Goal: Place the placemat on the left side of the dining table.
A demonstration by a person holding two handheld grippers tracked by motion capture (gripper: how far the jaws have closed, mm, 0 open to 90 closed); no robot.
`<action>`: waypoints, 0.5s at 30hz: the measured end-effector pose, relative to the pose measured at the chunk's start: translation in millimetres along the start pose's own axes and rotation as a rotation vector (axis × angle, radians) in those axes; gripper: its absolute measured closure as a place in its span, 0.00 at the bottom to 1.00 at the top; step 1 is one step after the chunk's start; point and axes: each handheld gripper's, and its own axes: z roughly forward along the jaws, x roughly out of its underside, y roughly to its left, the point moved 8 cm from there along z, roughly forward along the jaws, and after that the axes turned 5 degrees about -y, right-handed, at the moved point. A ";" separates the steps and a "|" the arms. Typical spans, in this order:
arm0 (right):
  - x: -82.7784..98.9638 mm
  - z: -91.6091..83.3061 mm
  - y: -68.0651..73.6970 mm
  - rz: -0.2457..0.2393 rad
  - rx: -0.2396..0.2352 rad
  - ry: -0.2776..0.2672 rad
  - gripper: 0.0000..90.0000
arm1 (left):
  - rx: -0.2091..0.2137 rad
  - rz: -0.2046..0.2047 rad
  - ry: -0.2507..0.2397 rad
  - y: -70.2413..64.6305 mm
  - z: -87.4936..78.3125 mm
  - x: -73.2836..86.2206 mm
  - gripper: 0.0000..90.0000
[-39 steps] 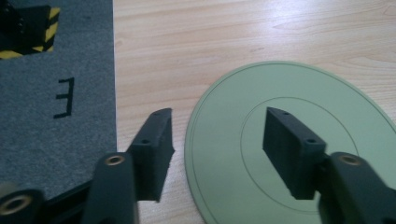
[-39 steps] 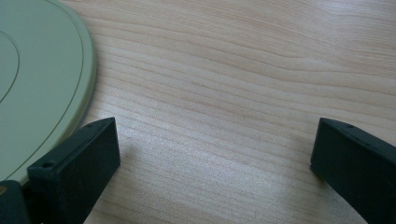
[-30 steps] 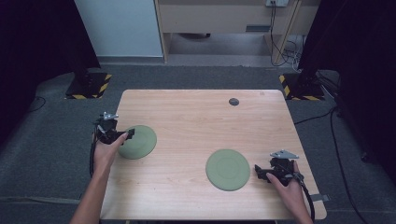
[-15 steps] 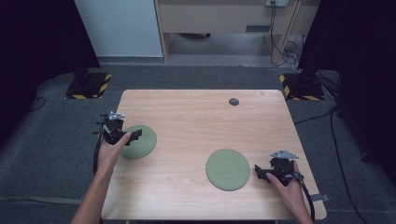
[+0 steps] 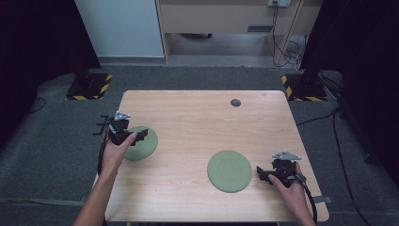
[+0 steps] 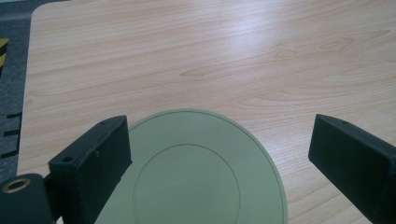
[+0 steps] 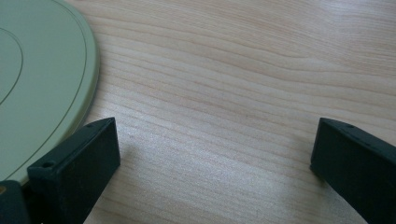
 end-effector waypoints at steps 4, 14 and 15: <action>0.0 0.0 0.0 0.000 0.000 0.000 0.02 | 0.008 0.001 -0.002 -5.5 1.1 -2.7 0.06; 0.0 0.0 0.0 0.000 0.000 0.000 0.02 | 0.065 0.033 -0.015 -29.8 3.3 -6.7 0.06; 0.0 0.0 0.0 0.000 0.000 0.000 0.02 | 0.065 0.033 -0.015 -29.8 3.3 -6.7 0.06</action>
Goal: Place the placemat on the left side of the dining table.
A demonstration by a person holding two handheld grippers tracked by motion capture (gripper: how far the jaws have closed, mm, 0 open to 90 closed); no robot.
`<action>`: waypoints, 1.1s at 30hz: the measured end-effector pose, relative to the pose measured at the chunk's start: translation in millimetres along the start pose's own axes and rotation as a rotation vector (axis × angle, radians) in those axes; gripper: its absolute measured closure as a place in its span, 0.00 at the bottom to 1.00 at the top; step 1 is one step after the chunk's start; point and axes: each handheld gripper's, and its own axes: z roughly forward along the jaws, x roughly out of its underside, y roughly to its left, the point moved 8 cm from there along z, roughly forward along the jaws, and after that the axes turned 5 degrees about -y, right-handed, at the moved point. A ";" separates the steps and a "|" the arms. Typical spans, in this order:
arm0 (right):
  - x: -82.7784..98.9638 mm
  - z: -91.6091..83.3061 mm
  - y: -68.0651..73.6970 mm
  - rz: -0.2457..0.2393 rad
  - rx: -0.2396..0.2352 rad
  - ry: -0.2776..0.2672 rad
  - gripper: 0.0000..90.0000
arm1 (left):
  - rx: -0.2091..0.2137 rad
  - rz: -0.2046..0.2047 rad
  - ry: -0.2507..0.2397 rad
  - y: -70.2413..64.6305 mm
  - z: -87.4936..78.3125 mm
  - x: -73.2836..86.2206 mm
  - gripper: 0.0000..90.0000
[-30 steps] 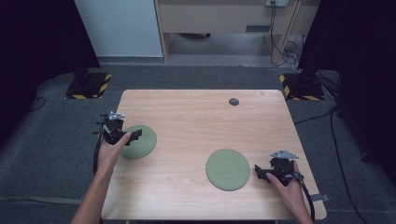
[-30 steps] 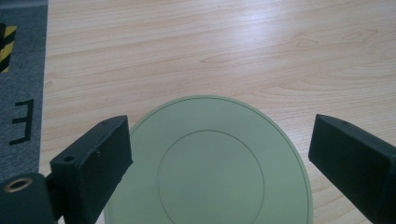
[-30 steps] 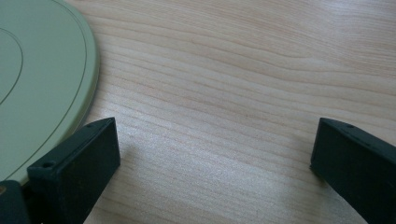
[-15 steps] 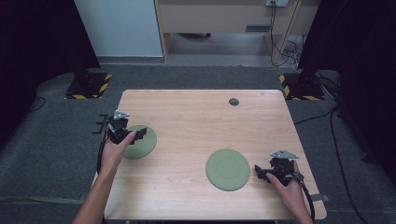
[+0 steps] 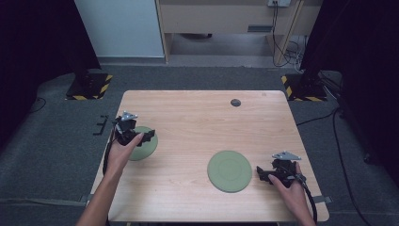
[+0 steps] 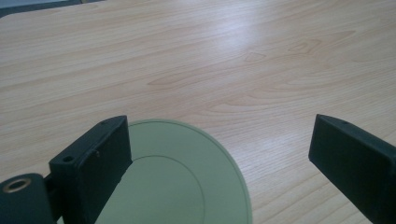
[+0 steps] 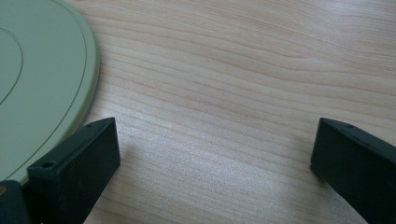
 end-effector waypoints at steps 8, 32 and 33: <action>0.0 0.0 0.0 0.000 0.000 0.000 0.02 | 0.051 0.023 -0.007 -23.5 2.6 -4.8 0.06; 0.2 -0.2 0.1 -0.003 -0.004 0.000 0.02 | 0.171 0.145 0.020 -98.3 12.3 6.3 0.05; 0.2 -0.2 0.1 -0.003 -0.004 0.000 0.02 | 0.173 0.151 0.023 -100.3 12.2 7.8 0.05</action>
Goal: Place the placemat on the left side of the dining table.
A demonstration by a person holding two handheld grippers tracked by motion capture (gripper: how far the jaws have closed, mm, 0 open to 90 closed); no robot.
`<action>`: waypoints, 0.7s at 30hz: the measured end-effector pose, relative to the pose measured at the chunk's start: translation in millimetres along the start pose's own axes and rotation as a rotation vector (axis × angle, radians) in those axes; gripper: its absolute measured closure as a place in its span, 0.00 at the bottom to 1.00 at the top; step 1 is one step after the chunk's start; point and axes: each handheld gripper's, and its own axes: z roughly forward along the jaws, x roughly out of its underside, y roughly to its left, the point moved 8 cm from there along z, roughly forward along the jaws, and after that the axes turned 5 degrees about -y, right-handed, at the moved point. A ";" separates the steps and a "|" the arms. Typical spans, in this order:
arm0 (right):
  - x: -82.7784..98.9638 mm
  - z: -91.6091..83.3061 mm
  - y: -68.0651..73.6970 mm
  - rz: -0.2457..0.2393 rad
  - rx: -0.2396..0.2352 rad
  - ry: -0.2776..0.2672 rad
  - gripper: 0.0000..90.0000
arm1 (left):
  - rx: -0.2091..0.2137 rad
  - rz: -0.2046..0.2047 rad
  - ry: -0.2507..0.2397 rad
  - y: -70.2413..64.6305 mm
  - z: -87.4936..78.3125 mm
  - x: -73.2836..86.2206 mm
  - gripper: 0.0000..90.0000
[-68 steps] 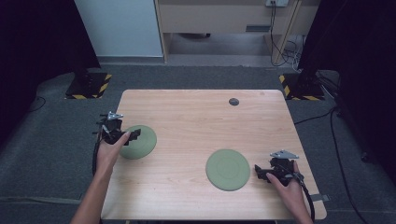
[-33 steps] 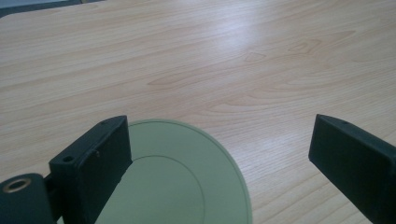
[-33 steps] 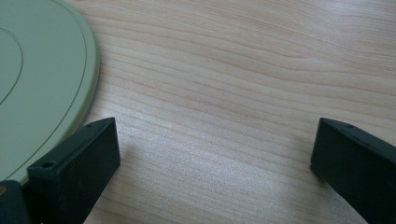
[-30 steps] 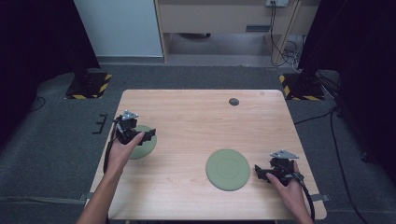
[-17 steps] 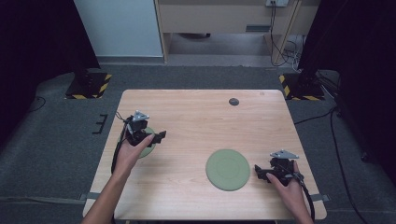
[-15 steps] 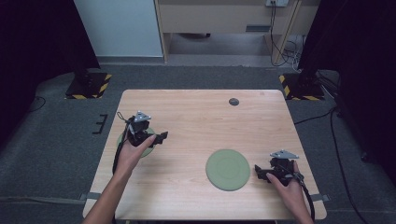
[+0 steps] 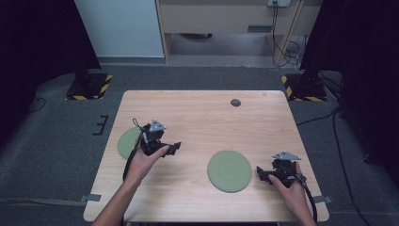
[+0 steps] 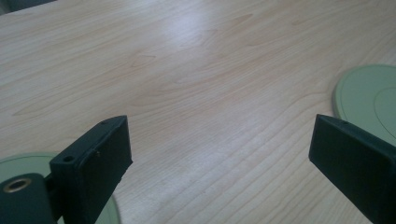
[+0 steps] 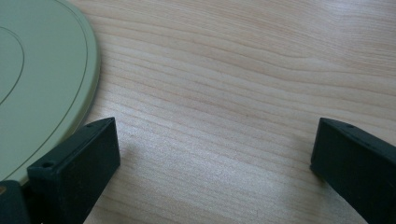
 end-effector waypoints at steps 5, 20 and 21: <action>0.0 0.0 0.0 0.000 0.000 0.000 0.02 | 0.020 0.016 0.007 -10.9 2.7 6.9 0.05; 0.2 -0.3 0.3 -0.002 -0.003 0.000 0.02 | 0.059 0.051 0.038 -31.9 9.3 27.0 0.06; 0.3 -0.3 0.5 0.000 -0.003 0.001 0.02 | 0.062 0.055 0.041 -33.4 9.5 29.0 0.06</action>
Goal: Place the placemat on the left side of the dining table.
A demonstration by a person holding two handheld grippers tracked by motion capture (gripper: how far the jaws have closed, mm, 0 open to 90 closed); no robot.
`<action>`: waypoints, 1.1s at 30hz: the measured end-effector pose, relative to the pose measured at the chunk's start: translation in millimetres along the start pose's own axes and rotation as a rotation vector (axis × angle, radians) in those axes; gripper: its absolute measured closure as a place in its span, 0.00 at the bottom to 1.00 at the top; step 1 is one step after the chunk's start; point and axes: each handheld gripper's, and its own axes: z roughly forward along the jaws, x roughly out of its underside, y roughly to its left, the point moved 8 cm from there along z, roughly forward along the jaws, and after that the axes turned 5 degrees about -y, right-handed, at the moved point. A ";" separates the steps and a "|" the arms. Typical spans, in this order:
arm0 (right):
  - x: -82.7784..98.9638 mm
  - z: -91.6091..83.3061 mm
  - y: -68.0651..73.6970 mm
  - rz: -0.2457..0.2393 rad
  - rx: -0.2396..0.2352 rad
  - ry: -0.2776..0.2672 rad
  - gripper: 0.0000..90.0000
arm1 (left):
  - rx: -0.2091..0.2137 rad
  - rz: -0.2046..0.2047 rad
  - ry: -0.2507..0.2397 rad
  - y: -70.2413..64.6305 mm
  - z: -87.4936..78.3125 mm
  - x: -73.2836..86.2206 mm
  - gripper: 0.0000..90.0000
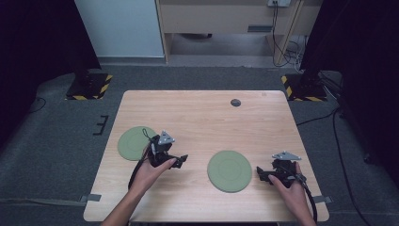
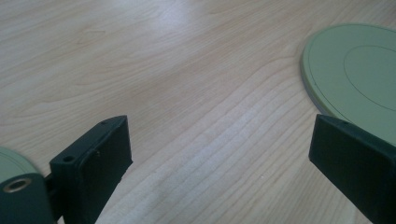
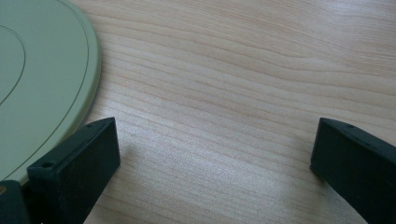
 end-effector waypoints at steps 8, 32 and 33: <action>0.1 -0.1 0.3 0.002 0.000 0.000 0.02 | 0.004 0.033 0.036 -7.7 1.3 15.0 0.05; 0.2 -0.2 0.4 0.001 0.000 0.000 0.02 | -0.003 0.055 0.080 -28.1 28.7 47.7 0.00; 0.2 -0.2 0.4 0.001 0.000 0.000 0.02 | -0.003 0.050 0.066 -28.3 29.3 48.0 0.00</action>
